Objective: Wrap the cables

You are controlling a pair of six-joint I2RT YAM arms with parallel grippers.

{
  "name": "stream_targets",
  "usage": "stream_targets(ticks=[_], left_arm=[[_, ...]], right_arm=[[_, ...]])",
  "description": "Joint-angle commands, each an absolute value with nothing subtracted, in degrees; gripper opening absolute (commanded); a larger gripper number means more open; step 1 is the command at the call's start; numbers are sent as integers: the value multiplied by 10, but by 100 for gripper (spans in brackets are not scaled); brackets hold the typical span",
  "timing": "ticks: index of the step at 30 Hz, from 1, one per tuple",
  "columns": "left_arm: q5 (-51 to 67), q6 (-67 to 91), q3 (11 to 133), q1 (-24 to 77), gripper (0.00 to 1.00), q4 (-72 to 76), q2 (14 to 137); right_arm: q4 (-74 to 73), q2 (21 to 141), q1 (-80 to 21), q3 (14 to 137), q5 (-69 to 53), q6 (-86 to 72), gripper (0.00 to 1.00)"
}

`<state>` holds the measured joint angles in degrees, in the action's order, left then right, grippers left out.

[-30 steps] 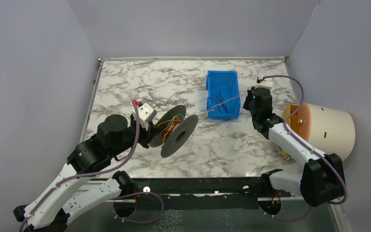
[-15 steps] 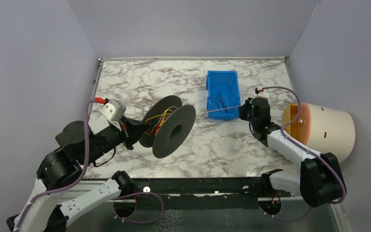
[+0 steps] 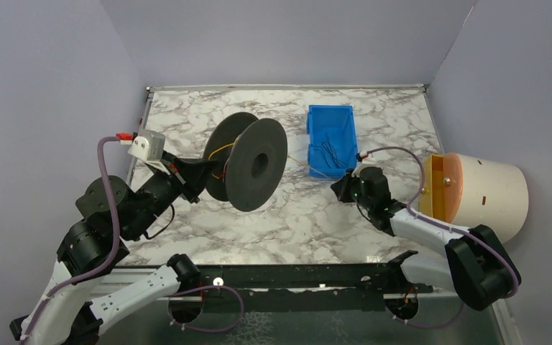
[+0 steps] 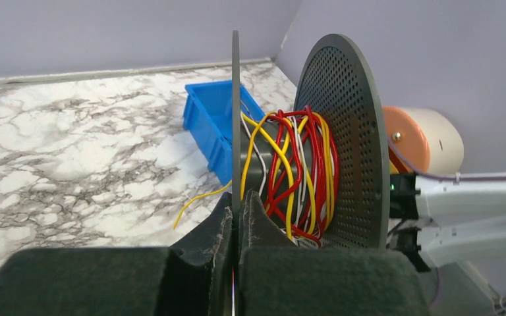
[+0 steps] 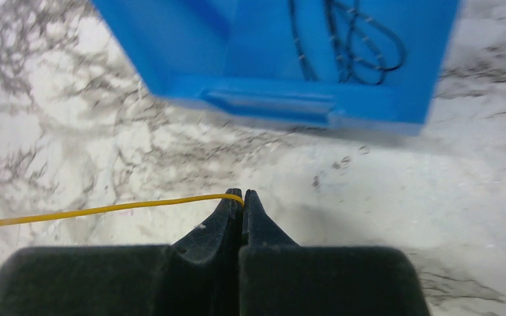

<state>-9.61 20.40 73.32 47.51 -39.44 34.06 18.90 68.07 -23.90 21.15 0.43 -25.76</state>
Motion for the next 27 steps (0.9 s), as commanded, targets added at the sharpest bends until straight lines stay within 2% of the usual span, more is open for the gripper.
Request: stream_targets(ticks=[1, 6, 16, 22, 27], left_arm=[[-192, 252, 766, 477, 0, -248, 351], [-273, 258, 748, 477, 0, -222, 374], [-353, 251, 709, 477, 0, -142, 409], [-401, 182, 684, 477, 0, -97, 445], [-441, 120, 643, 477, 0, -67, 475]], right_arm=[[218, 684, -300, 191, 34, -276, 1], [247, 722, -401, 188, 78, -297, 1], [262, 827, -636, 251, 190, -331, 1], [220, 865, -752, 330, 265, -328, 1], [185, 848, -823, 381, 317, -303, 1]])
